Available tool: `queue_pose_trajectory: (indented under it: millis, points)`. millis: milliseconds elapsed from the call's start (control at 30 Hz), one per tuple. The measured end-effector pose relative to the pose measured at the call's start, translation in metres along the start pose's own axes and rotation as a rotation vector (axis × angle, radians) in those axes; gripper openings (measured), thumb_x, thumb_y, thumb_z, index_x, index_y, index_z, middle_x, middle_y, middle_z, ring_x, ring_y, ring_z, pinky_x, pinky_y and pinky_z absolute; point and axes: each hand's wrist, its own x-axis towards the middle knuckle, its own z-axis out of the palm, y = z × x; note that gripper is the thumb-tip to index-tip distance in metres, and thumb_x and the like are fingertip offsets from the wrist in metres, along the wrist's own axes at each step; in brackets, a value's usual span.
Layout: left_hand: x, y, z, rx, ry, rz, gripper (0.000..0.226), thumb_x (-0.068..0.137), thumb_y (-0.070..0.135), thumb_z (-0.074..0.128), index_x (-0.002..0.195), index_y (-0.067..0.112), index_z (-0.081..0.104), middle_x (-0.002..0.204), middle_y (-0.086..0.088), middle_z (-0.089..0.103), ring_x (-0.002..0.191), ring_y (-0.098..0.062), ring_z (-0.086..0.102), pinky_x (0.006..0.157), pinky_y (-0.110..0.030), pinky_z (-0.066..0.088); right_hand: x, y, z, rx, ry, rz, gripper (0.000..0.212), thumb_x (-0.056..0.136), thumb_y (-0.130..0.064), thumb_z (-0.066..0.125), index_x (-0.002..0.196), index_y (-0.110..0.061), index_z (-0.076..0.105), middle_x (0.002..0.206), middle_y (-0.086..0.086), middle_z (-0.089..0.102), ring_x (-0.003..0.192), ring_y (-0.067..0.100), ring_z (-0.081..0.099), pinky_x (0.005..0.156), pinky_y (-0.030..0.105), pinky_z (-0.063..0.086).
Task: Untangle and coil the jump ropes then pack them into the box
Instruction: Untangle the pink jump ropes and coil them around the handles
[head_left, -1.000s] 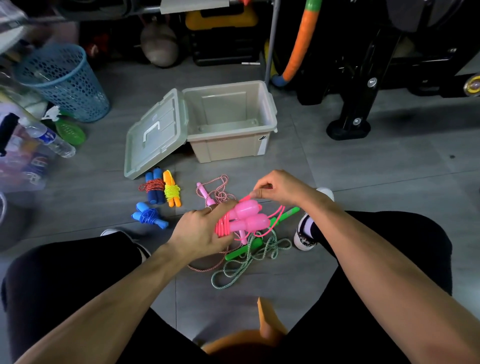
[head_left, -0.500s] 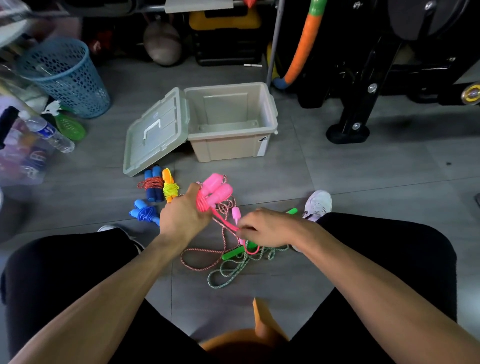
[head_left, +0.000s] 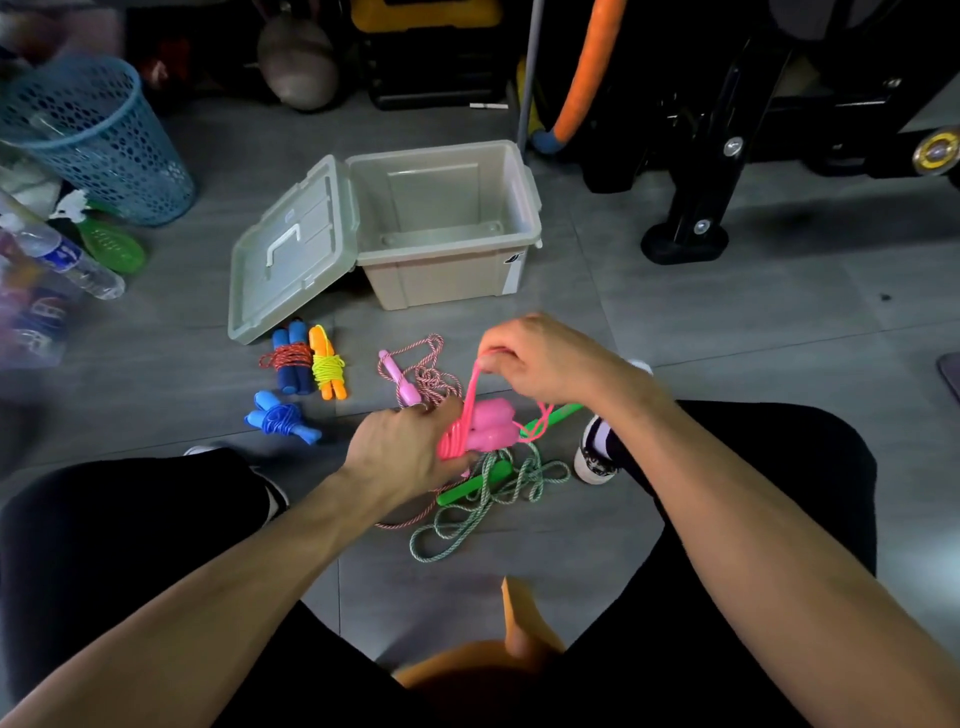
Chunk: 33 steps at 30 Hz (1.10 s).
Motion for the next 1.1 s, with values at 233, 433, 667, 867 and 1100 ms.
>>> queue_pose_trajectory:
  millis: [233, 433, 667, 867, 1100]
  points:
    - [-0.007, -0.007, 0.002, -0.058, 0.190, 0.250, 0.057, 0.067, 0.063, 0.074, 0.101, 0.019, 0.062, 0.065, 0.000, 0.060, 0.049, -0.030, 0.058, 0.040, -0.030, 0.045, 0.005, 0.011, -0.007, 0.100, -0.010, 0.038, 0.016, 0.086, -0.027, 0.072, 0.089, -0.012, 0.076, 0.081, 0.007, 0.071, 0.075, 0.020, 0.061, 0.071, 0.031, 0.044]
    - [-0.009, -0.009, -0.008, -0.258, 0.242, 0.217, 0.058, 0.071, 0.057, 0.065, 0.114, 0.020, 0.055, 0.056, 0.000, 0.056, 0.046, -0.030, 0.055, 0.041, -0.032, 0.046, 0.007, 0.022, 0.006, 0.301, -0.065, 0.115, 0.024, 0.081, -0.037, 0.077, 0.080, -0.013, 0.075, 0.065, 0.007, 0.060, 0.058, 0.007, 0.041, 0.056, 0.026, 0.033]
    - [-0.014, -0.014, -0.017, -0.431, 0.259, 0.155, 0.070, 0.078, 0.056, 0.060, 0.140, 0.032, 0.039, 0.076, 0.001, 0.062, 0.057, -0.025, 0.057, 0.051, -0.032, 0.049, 0.004, 0.040, 0.023, 0.406, -0.051, 0.188, 0.026, 0.084, -0.038, 0.073, 0.075, -0.013, 0.074, 0.063, -0.003, 0.058, 0.060, 0.004, 0.043, 0.058, 0.025, 0.033]
    - [-0.019, -0.012, -0.021, -0.575, 0.293, -0.017, 0.058, 0.072, 0.056, 0.063, 0.122, 0.033, 0.045, 0.072, 0.011, 0.053, 0.052, -0.013, 0.050, 0.049, -0.027, 0.048, -0.006, 0.044, 0.032, 0.411, -0.142, 0.236, 0.026, 0.092, -0.023, 0.065, 0.068, -0.013, 0.068, 0.053, -0.014, 0.055, 0.051, -0.001, 0.043, 0.053, 0.017, 0.032]
    - [-0.008, -0.019, -0.015, -0.652, 0.278, -0.396, 0.045, 0.075, 0.037, 0.076, 0.112, 0.030, 0.050, 0.078, 0.005, 0.064, 0.070, -0.024, 0.065, 0.064, -0.036, 0.054, -0.009, 0.015, 0.053, 0.267, -0.249, 0.235, 0.033, 0.097, -0.040, 0.055, 0.081, -0.015, 0.072, 0.064, 0.001, 0.057, 0.053, 0.010, 0.046, 0.055, 0.027, 0.036]
